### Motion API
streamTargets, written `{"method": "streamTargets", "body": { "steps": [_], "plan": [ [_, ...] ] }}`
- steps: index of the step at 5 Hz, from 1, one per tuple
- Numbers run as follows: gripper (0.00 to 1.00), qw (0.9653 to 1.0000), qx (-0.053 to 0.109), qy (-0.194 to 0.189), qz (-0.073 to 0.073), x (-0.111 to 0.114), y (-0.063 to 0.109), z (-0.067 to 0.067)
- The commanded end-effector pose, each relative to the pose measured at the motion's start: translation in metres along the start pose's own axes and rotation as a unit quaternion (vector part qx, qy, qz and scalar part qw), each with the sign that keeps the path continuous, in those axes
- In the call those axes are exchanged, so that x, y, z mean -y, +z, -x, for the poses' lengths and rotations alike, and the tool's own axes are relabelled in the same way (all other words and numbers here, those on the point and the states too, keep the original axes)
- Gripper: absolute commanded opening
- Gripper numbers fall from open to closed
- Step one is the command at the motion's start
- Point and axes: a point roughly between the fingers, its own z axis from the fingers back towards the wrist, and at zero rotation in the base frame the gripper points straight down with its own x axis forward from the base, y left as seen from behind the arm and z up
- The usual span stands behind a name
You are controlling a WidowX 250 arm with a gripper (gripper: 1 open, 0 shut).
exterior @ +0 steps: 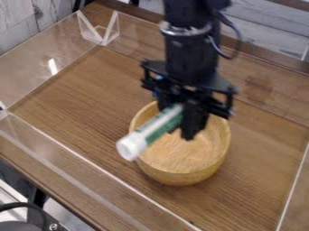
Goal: Remove the green marker from inside the brown bowl and put it on the table
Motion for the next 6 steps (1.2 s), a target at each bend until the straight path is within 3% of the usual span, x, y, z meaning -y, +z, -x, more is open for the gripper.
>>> {"method": "streamTargets", "body": {
  "steps": [1,3,6],
  "plan": [
    [0.0,0.9998,0.02,-0.005,-0.003,-0.027,0.013,0.005],
    [0.0,0.9995,0.031,0.003,-0.005,-0.077,0.019,0.023],
    [0.0,0.9988,0.045,0.015,-0.007,-0.091,0.01,0.021]
  ]
}}
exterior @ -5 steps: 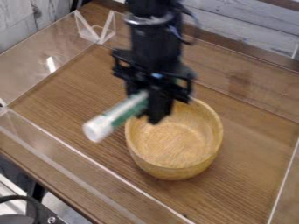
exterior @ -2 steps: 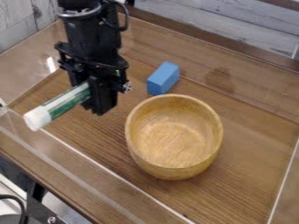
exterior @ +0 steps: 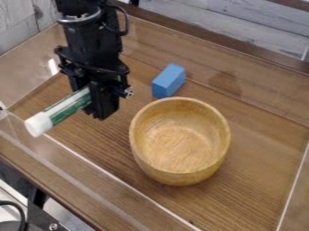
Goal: Remove the green marker from inside the brown bowl and put it on the table
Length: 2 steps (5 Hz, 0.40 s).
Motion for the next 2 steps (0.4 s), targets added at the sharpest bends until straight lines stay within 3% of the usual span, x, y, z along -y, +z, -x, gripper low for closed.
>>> {"method": "streamTargets", "body": {
  "steps": [1,2],
  "plan": [
    [0.0,0.9998,0.018,0.004,-0.005,-0.0058,0.0018,-0.0051],
    [0.0,0.9998,0.019,0.007,-0.007,-0.0095,-0.0031,-0.0072]
  ]
}}
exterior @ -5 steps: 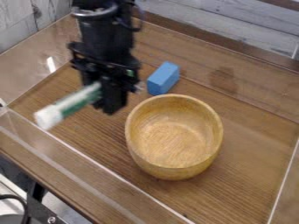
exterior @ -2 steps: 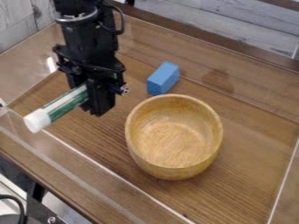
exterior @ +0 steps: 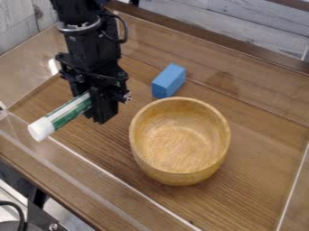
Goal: Remove the green marker from inside the brown bowl and put it on the table
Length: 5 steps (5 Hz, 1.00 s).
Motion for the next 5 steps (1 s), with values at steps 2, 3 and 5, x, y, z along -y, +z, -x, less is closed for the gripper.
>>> {"method": "streamTargets", "body": {
  "steps": [2,3,5],
  "plan": [
    [0.0,0.9998,0.017,0.003,-0.007,-0.007,-0.002,-0.008],
    [0.0,0.9998,0.017,0.003,-0.007,-0.01,-0.008,-0.01],
    [0.0,0.9999,0.015,-0.001,-0.008,-0.012,-0.019,-0.014]
  ]
}}
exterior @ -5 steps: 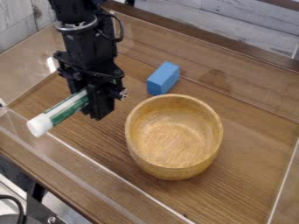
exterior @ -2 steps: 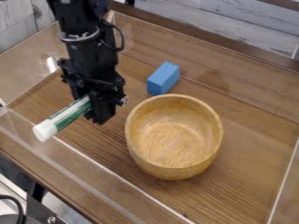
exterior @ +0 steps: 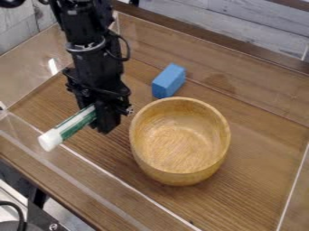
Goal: Remove the green marker from inside the brown bowl and put it on the table
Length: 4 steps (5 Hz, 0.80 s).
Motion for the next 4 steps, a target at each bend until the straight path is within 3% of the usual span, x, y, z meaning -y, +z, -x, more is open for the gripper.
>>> {"method": "streamTargets", "body": {
  "steps": [1,3,4],
  "plan": [
    [0.0,0.9999,0.013,-0.001,-0.007,-0.003,0.001,-0.005],
    [0.0,0.9999,0.007,-0.005,-0.01,-0.004,-0.01,-0.009],
    [1.0,1.0,0.002,-0.003,-0.008,-0.001,-0.006,-0.009]
  ]
}}
